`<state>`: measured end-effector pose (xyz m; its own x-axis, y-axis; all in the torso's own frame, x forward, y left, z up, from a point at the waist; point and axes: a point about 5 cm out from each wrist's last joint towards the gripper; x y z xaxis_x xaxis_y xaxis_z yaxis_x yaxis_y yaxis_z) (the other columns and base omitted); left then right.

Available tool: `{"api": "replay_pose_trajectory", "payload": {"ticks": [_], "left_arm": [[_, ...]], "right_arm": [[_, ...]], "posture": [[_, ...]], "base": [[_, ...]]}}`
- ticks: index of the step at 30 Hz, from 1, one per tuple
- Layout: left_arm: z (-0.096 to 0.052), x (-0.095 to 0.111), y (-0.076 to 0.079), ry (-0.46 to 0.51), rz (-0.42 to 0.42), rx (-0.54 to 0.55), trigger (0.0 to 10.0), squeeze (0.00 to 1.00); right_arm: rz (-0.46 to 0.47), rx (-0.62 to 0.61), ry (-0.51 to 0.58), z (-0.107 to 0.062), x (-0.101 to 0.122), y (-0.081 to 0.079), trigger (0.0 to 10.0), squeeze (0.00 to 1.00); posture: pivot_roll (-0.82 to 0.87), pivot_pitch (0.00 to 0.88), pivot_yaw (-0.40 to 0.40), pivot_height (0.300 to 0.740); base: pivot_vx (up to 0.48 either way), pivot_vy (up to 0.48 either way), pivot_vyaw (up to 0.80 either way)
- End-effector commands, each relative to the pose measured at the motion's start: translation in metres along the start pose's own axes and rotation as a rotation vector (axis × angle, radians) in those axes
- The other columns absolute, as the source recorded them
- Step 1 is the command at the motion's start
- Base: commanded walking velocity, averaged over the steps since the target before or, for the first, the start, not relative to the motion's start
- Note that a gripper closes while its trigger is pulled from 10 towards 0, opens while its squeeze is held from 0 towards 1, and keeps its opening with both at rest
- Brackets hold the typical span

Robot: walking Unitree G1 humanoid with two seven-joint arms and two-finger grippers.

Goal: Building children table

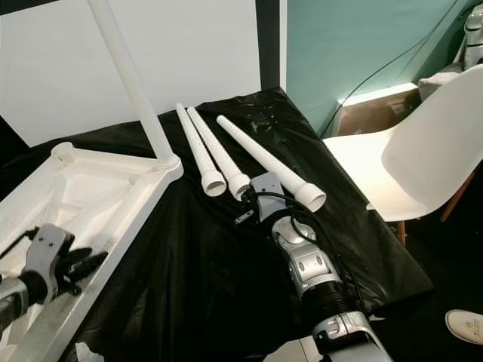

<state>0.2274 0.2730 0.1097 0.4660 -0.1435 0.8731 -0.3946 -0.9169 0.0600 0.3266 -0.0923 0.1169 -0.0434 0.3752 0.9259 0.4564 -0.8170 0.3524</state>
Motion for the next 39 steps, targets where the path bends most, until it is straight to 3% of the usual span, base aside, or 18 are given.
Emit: {"api": "replay_pose_trajectory", "payload": {"ticks": [1,2,3,6,7,8,11,15,19,23,30,33,39], "left_arm": [[-0.002,-0.002,0.010,-0.009,-0.031,-0.109,10.0,0.00],[-0.003,-0.001,0.016,0.001,-0.049,-0.150,10.0,0.00],[-0.003,0.001,0.021,0.015,-0.064,-0.184,10.0,0.11],[-0.003,0.002,0.023,0.028,-0.071,-0.203,10.0,0.13],[-0.002,0.005,0.021,0.052,-0.076,-0.188,10.0,0.27],[-0.003,0.011,0.015,0.086,-0.099,-0.155,10.0,0.27],[-0.005,0.018,0.007,0.132,-0.130,-0.121,10.0,0.27],[-0.010,0.023,0.008,0.161,-0.159,-0.153,10.0,0.27],[-0.010,0.014,0.028,0.062,-0.105,-0.246,10.0,0.25],[-0.006,0.007,0.029,0.023,-0.103,-0.222,10.0,0.24],[-0.010,0.010,0.042,0.044,-0.135,-0.321,10.0,0.22],[0.001,-0.006,0.036,-0.046,-0.105,-0.230,10.0,0.21],[0.003,-0.011,0.040,-0.082,-0.098,-0.238,10.0,0.21]], "right_arm": [[-0.002,0.017,0.007,0.003,0.003,-0.003,10.0,0.00],[-0.003,0.016,0.005,0.003,0.003,-0.002,10.0,0.00],[-0.004,0.015,0.004,0.003,0.003,-0.002,10.0,0.00],[-0.004,0.014,0.003,0.003,0.003,-0.001,10.0,0.00],[-0.005,0.014,0.001,0.003,0.003,-0.001,10.0,0.00],[-0.005,0.014,-0.001,0.003,0.002,-0.002,10.0,0.00],[-0.006,0.015,-0.003,0.002,0.002,-0.002,10.0,0.00],[-0.007,0.015,-0.006,0.002,0.001,-0.002,10.0,0.00],[-0.006,0.013,-0.008,0.002,0.001,-0.003,10.0,0.00],[-0.004,0.013,-0.007,0.003,0.001,-0.003,10.0,0.00],[-0.007,0.011,-0.012,0.002,-0.001,-0.002,10.0,0.00],[-0.007,0.010,-0.010,0.003,0.000,-0.003,10.0,0.00],[-0.007,0.010,-0.009,0.004,0.001,-0.003,10.0,0.00]], "posture": [[-0.05,0.000,0.098,0.740],[-0.05,0.000,0.097,0.740],[-0.05,0.000,0.097,0.740],[-0.05,0.000,0.096,0.740],[-0.05,0.000,0.095,0.740],[-0.05,0.000,0.095,0.740],[-0.05,0.000,0.096,0.740],[-0.05,0.000,0.097,0.740],[-0.05,0.000,0.102,0.740],[-0.05,0.000,0.101,0.740],[-0.05,0.000,0.102,0.740],[-0.05,0.000,0.102,0.740],[-0.05,0.000,0.104,0.740]], "base": [[0.000,0.000,0.00],[0.000,0.000,0.00],[0.000,0.000,0.00],[0.000,0.000,0.00],[0.000,0.000,0.00],[0.000,0.000,0.00],[0.000,0.000,0.00],[0.000,0.000,0.00],[0.000,0.000,0.00],[0.000,0.000,0.00],[0.000,0.000,0.00],[0.000,0.000,0.00],[0.000,0.000,0.00]]}}
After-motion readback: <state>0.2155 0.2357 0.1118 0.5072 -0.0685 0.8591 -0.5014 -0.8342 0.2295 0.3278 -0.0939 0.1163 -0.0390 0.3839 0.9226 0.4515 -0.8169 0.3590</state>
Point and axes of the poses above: a point about 5 cm out from each wrist's last joint towards the gripper, its own z axis pointing out of the wrist towards the gripper, its own x axis along the axis of the wrist's last joint, y = z × x, and after that the axes turned 10 degrees about -z, right-handed
